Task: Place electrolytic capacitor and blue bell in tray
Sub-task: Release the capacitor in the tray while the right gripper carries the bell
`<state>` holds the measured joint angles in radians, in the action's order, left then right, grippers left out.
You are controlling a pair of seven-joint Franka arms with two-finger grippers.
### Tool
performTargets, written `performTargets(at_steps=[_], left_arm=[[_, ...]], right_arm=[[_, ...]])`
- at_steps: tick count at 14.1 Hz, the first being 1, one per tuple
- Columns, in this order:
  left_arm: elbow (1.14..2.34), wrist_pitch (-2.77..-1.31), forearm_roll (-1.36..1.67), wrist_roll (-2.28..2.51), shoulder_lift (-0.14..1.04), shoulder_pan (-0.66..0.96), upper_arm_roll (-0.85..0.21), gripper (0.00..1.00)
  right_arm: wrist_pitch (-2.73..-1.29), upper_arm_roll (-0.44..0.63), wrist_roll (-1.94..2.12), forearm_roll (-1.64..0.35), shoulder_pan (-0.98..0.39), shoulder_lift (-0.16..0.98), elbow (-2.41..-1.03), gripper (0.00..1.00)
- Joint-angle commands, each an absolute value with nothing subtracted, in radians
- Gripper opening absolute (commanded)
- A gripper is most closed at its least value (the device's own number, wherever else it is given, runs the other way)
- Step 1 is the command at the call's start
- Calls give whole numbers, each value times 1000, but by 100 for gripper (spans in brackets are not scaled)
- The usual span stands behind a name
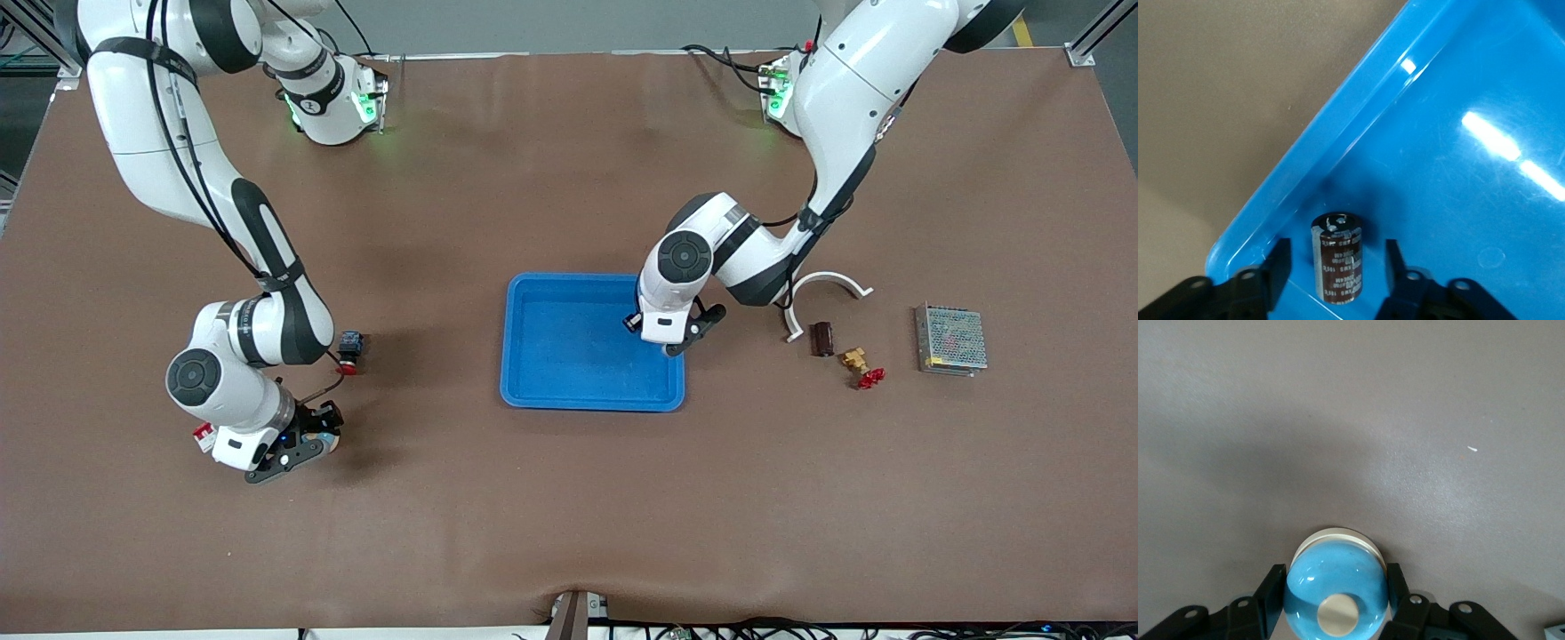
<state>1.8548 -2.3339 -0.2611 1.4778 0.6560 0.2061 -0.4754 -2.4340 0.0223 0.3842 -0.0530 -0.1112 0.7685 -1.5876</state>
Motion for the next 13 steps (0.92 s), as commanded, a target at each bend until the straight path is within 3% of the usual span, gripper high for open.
performTargets(at_steps=[1,5,13], left_arm=[[1821,-2322,-294,1499,655,213,-471,100],[1726,-2202,-299,1483,637,204,-472,100],[1582,-2002,-296,1220,552,94,-472,100]], right_arm=[[-2318,17,376,-90,-115,769,-1499,48],[-2137,20,215,-80,-169,744,-1402,48],[-2031,20,-257,-81,-331,663,-1396,48]])
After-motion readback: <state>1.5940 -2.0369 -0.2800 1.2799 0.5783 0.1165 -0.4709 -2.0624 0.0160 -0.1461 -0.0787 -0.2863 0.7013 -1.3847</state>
